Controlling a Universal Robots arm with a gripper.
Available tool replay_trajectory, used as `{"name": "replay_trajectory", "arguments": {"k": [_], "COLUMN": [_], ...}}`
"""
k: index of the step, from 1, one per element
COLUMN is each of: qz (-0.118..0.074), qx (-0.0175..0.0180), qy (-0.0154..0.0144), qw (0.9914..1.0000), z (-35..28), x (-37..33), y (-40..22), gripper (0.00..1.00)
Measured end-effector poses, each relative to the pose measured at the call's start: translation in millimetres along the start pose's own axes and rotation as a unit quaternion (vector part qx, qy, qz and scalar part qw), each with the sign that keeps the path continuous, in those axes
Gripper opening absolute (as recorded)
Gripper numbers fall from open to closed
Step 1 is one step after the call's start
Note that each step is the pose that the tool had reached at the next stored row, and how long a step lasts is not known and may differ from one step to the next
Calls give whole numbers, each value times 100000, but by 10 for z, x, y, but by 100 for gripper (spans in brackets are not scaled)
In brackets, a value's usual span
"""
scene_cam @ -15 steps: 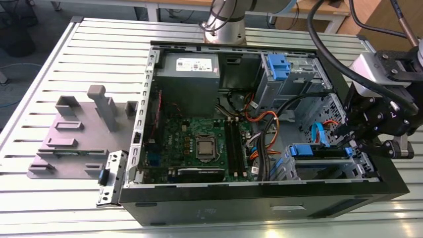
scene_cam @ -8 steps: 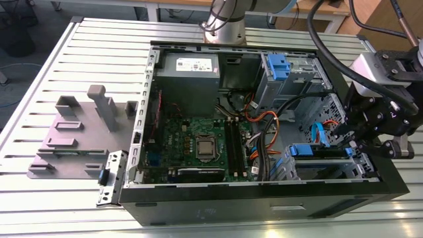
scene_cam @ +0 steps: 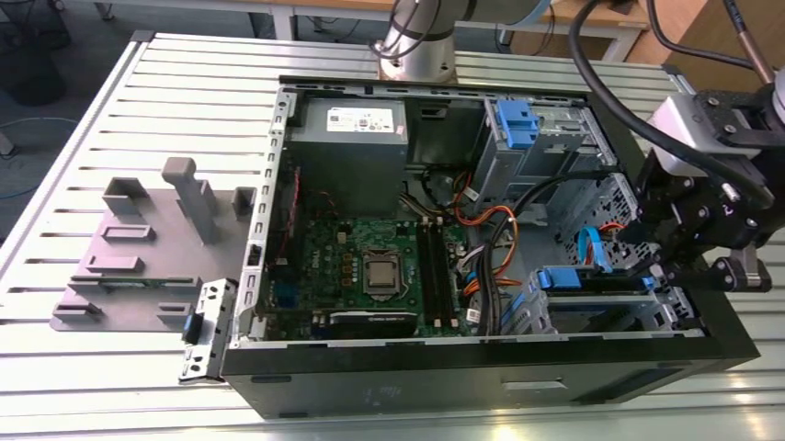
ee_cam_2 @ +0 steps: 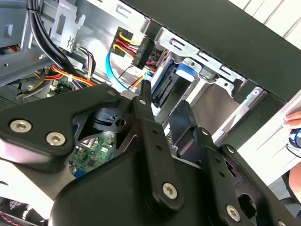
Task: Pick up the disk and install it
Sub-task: 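Insert the second disk wire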
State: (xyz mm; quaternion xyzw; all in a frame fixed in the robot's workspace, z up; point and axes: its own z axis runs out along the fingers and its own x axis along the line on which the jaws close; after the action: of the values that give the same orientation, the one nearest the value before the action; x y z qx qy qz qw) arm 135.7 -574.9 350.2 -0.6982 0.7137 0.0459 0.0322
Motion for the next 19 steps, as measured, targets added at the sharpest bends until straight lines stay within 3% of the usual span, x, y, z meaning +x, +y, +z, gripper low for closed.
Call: {"name": "replay_trajectory", "arguments": {"k": [10,19], "qz": [0,-2], "qx": [1,4], "qy": [-5,-7], "qw": [100000,100000], "z": [23,45], "x": [-156,-161], "y": [3,3], "gripper": [43,43]}}
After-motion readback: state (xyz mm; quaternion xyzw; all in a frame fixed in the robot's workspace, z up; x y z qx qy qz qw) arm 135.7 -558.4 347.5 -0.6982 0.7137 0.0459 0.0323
